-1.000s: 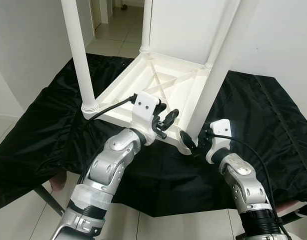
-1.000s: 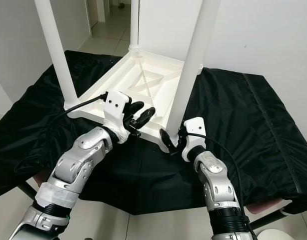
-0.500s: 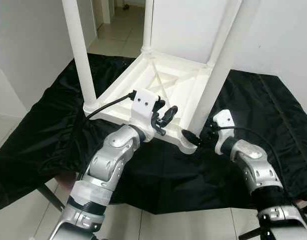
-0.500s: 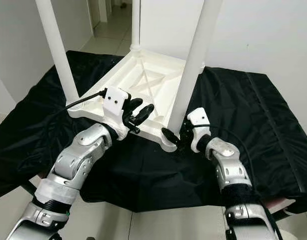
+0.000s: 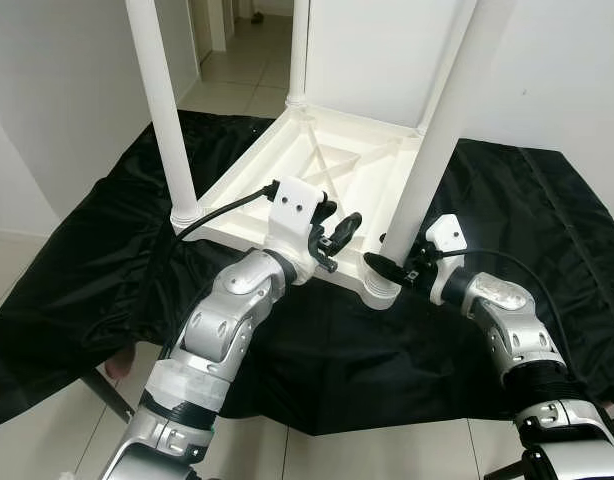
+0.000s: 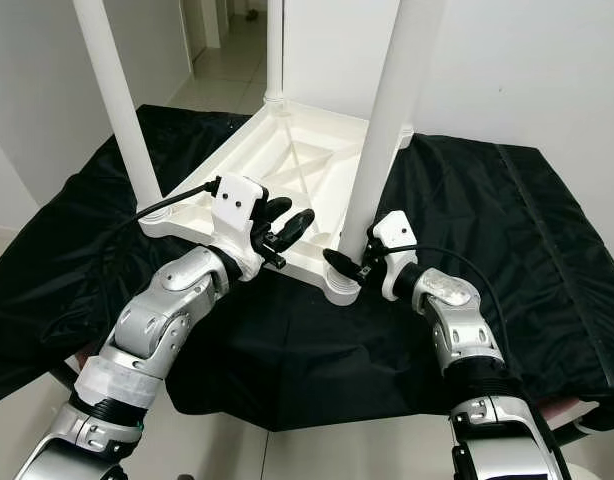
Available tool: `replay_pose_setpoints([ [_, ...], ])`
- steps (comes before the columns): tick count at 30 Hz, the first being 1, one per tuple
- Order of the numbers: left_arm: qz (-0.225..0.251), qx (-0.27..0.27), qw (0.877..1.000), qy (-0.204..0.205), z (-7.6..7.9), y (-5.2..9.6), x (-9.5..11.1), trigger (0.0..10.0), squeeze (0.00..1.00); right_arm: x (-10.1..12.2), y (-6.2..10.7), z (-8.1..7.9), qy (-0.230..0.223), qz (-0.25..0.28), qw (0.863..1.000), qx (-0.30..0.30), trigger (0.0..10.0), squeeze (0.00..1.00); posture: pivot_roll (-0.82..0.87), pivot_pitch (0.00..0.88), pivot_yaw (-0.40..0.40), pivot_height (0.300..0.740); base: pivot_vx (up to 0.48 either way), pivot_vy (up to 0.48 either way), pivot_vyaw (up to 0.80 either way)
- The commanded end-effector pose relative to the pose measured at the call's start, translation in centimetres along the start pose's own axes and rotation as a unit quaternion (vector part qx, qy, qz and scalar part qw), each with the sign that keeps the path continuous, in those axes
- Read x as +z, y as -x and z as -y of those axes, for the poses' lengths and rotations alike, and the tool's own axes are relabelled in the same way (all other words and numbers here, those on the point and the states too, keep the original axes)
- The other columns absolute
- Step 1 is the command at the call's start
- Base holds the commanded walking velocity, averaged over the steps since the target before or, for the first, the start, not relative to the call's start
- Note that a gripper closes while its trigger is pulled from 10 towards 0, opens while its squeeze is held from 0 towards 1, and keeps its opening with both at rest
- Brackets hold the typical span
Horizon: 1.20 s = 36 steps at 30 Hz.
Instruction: Building children table
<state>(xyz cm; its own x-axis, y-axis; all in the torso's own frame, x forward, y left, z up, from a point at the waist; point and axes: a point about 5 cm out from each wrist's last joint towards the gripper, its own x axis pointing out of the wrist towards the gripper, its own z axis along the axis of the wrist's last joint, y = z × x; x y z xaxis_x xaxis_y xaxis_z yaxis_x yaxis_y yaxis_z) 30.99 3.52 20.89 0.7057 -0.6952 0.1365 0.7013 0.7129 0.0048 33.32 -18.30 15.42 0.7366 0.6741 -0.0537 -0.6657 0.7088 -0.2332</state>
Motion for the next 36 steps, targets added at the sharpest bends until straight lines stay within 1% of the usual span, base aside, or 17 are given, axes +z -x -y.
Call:
replay_pose_setpoints([
  [1,-0.007,-0.026,1.000,-0.002,0.4,0.0,-0.1,10.0,0.00,-1.2,0.7,-0.5,-0.013,-0.012,0.999,-0.026,10.0,0.00,0.05,0.007,0.011,0.740,0.000,0.000,0.00],
  [4,-0.007,-0.027,1.000,-0.002,0.4,0.0,-0.1,10.0,0.00,-1.2,0.7,-0.6,-0.019,-0.009,0.999,-0.035,10.0,0.00,0.05,0.007,0.011,0.740,0.000,0.000,0.00],
  [8,-0.007,-0.029,1.000,0.000,0.5,0.0,-0.1,10.0,0.00,-1.2,0.7,-1.5,-0.044,0.003,0.994,-0.100,10.0,0.00,0.04,0.014,0.013,0.740,0.000,0.000,0.00],
  [9,-0.008,-0.031,0.999,0.000,0.6,-0.1,-0.1,10.0,0.00,-1.3,0.6,-1.8,-0.054,0.003,0.990,-0.133,10.0,0.00,0.03,0.017,0.013,0.740,0.000,0.000,0.00],
  [10,-0.008,-0.031,0.999,0.000,0.6,-0.1,-0.1,10.0,0.00,-1.3,0.6,-1.8,-0.054,0.003,0.990,-0.133,10.0,0.00,0.03,0.017,0.013,0.740,0.000,0.000,0.00],
  [11,-0.009,-0.032,0.999,0.001,0.6,0.0,-0.2,10.0,0.00,-1.3,0.5,-2.1,-0.054,0.005,0.986,-0.160,10.0,0.00,0.03,0.017,0.013,0.740,0.000,0.000,0.00],
  [13,-0.009,-0.032,0.999,0.001,0.6,0.0,-0.2,10.0,0.00,-1.3,0.5,-2.1,-0.054,0.005,0.986,-0.160,10.0,0.00,0.03,0.017,0.013,0.740,0.000,0.000,0.00],
  [16,-0.020,-0.036,0.999,0.006,0.7,0.4,-0.9,10.0,0.00,-0.7,-0.2,-3.3,-0.090,0.023,0.971,-0.221,10.0,0.00,0.03,0.020,0.007,0.740,0.000,0.000,0.00],
  [18,-0.020,-0.036,0.999,0.006,0.7,0.4,-0.9,10.0,0.00,-0.7,-0.2,-3.3,-0.090,0.023,0.971,-0.221,10.0,0.00,0.03,0.020,0.007,0.740,0.000,0.000,0.00],
  [23,-0.048,-0.064,0.997,0.010,1.6,2.0,-2.6,10.0,0.00,-0.5,-1.4,-5.3,-0.158,0.017,0.932,-0.325,10.0,0.00,0.03,0.021,-0.013,0.740,0.000,0.000,0.00],
  [25,-0.048,-0.064,0.997,0.010,1.6,2.0,-2.6,10.0,0.00,-0.5,-1.4,-5.3,-0.158,0.017,0.932,-0.325,10.0,0.00,0.03,0.021,-0.013,0.740,0.000,0.000,0.00],
  [28,-0.063,-0.082,0.995,0.006,2.2,3.2,-3.3,10.0,0.00,-0.6,-1.6,-6.5,-0.180,0.001,0.897,-0.404,10.0,0.00,0.04,0.023,-0.023,0.740,0.000,0.000,0.00],
  [29,-0.063,-0.082,0.995,0.006,2.2,3.2,-3.3,10.0,0.00,-0.6,-1.6,-6.5,-0.180,0.001,0.897,-0.404,10.0,0.00,0.04,0.023,-0.023,0.740,0.000,0.000,0.00],
  [30,-0.068,-0.093,0.993,0.008,2.4,3.7,-3.5,10.0,0.00,-0.7,-1.8,-7.3,-0.195,-0.001,0.891,-0.411,10.0,0.00,0.04,0.027,-0.022,0.740,0.000,0.000,0.00],
  [33,-0.068,-0.101,0.993,0.005,2.6,4.2,-3.5,10.0,0.00,-0.4,-2.2,-8.3,-0.201,-0.002,0.892,-0.405,10.0,0.00,0.04,0.031,-0.021,0.740,0.000,0.000,0.00],
  [35,-0.068,-0.101,0.993,0.005,2.6,4.2,-3.5,10.0,0.00,-0.4,-2.2,-8.3,-0.201,-0.002,0.892,-0.405,10.0,0.00,0.04,0.031,-0.021,0.740,0.000,0.000,0.00],
  [36,-0.062,-0.114,0.991,0.013,2.7,4.7,-3.1,10.0,0.00,-0.2,-2.3,-9.0,-0.201,-0.009,0.896,-0.395,10.0,0.00,0.03,0.039,-0.018,0.740,0.000,0.000,0.00],
])
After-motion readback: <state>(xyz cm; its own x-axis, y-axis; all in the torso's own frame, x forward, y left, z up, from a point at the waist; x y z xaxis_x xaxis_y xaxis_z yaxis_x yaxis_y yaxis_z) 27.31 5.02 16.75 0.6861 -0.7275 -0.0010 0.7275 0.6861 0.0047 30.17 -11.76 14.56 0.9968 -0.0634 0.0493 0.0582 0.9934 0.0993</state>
